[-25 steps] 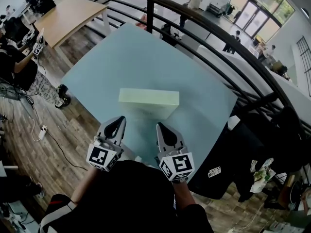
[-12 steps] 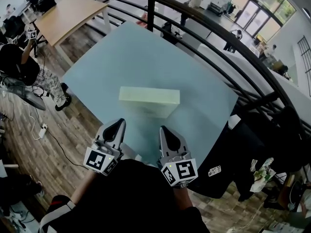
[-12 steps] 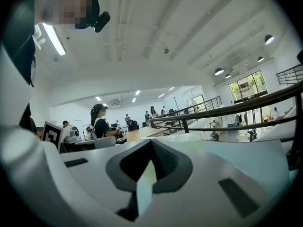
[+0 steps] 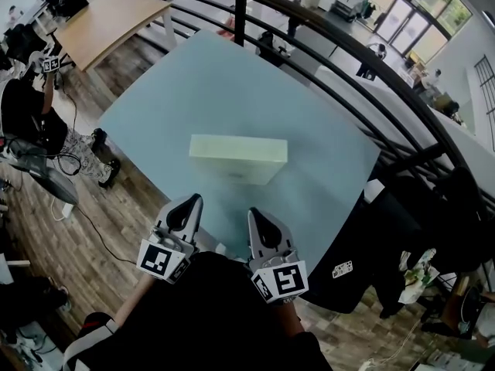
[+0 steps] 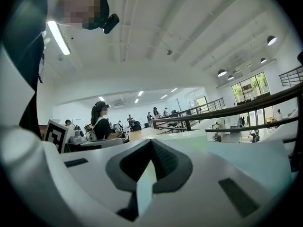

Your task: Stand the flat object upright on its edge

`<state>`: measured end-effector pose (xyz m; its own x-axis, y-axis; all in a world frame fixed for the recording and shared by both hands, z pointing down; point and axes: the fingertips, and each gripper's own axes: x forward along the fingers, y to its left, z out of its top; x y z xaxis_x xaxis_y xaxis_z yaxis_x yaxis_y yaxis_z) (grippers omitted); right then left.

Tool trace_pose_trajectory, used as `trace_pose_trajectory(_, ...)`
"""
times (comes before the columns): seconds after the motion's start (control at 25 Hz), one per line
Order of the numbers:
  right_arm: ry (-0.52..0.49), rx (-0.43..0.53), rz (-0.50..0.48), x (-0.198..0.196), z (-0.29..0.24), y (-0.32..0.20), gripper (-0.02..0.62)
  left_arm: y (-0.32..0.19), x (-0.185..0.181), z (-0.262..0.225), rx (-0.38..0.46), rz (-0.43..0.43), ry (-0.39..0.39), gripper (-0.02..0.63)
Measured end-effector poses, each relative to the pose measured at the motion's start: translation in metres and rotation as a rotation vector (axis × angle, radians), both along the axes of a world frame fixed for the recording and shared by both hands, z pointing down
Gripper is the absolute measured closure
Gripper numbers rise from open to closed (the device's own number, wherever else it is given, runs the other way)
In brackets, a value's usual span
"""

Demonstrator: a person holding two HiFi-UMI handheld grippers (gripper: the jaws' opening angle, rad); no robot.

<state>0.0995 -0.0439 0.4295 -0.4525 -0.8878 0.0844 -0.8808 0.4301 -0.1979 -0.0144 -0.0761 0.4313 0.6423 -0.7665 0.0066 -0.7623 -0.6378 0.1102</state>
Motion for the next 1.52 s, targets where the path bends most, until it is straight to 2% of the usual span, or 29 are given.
trace_pose_trajectory(0.28,-0.002,-0.006,-0.002,-0.004,0.006,0.005,0.588,0.000,-0.010,0.008,-0.038,-0.022,-0.022,0.601)
trace_pose_trajectory(0.56,0.005,-0.010,0.006,0.002,0.007,0.003,0.588,-0.001,-0.009,0.006,-0.014,-0.027,-0.022,0.601)
trace_pose_trajectory(0.88,0.012,-0.016,0.004,0.000,0.009,0.005,0.588,0.003,-0.010,0.018,-0.057,-0.029,-0.039,0.603)
trace_pose_trajectory(1.36,0.013,-0.025,-0.004,-0.001,0.010,0.004,0.588,0.000,-0.012,0.013,-0.029,-0.044,-0.042,0.603)
trace_pose_trajectory(1.52,0.010,-0.031,-0.004,-0.003,0.010,0.003,0.588,-0.001,-0.017,0.018,-0.058,-0.057,-0.049,0.603)
